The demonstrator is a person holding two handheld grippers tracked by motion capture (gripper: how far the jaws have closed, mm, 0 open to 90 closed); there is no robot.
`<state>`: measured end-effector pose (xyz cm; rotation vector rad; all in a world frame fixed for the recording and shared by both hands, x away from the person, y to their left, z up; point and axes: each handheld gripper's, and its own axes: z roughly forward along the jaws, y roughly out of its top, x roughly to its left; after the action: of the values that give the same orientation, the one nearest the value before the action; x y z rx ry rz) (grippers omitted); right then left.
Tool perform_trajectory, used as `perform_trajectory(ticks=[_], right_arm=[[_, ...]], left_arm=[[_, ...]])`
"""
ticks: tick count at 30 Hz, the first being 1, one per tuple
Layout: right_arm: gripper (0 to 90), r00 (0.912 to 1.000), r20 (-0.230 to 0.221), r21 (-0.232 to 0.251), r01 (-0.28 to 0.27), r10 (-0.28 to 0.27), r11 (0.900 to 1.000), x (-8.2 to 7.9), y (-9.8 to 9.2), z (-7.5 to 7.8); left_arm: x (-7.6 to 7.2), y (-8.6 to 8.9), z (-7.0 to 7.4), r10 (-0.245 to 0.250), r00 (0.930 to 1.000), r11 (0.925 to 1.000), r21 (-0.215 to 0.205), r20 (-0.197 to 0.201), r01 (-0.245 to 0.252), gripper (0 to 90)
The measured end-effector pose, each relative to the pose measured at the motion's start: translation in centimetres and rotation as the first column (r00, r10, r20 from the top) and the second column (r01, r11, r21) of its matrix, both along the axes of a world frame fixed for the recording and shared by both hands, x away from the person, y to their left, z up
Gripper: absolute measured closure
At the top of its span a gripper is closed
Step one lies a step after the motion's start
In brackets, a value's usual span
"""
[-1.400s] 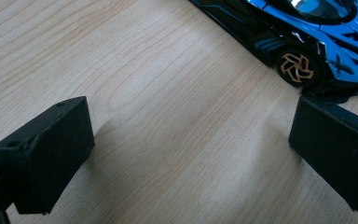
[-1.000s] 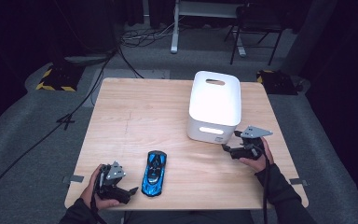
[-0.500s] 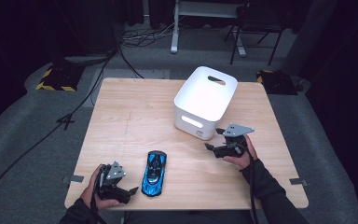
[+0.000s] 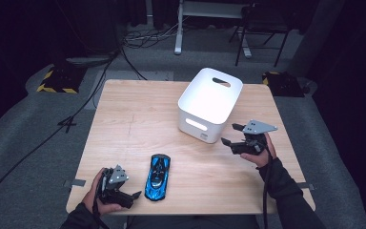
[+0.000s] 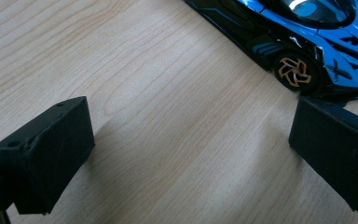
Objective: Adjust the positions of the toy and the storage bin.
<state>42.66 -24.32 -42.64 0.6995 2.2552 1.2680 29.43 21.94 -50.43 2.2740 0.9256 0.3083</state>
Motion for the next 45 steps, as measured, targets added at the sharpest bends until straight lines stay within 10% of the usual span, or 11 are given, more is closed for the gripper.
perform_trajectory(ticks=[11,24,29,35,45], right_arm=[[27.8,0.9963,0.075,0.006,-0.043,0.042,0.999,0.8,0.0,4.5],[29.5,0.9880,0.067,-0.082,-0.134,0.139,0.988,2.3,2.5,5.2],[53.5,0.9803,0.032,-0.168,-0.187,0.195,0.968,2.8,4.2,4.5],[78.3,0.9770,-0.009,-0.124,-0.212,0.213,0.969,3.3,4.7,4.4],[86.3,0.9715,-0.048,-0.122,-0.236,0.232,0.964,3.0,8.2,4.7]], left_arm=[[0.0,0.0,0.0,0.000,1.0000,1.0000,0.000,0.000,0.000,0.2],[0.0,0.0,0.0,-0.001,1.0000,1.0000,0.000,0.000,0.001,0.2],[0.0,0.0,0.0,0.000,1.0000,1.0000,0.000,0.000,0.000,0.2],[0.0,0.0,0.0,0.000,1.0000,1.0000,0.000,0.000,0.000,0.2],[0.0,0.0,0.0,-0.001,1.0000,1.0000,-0.002,-0.003,0.001,0.2]])
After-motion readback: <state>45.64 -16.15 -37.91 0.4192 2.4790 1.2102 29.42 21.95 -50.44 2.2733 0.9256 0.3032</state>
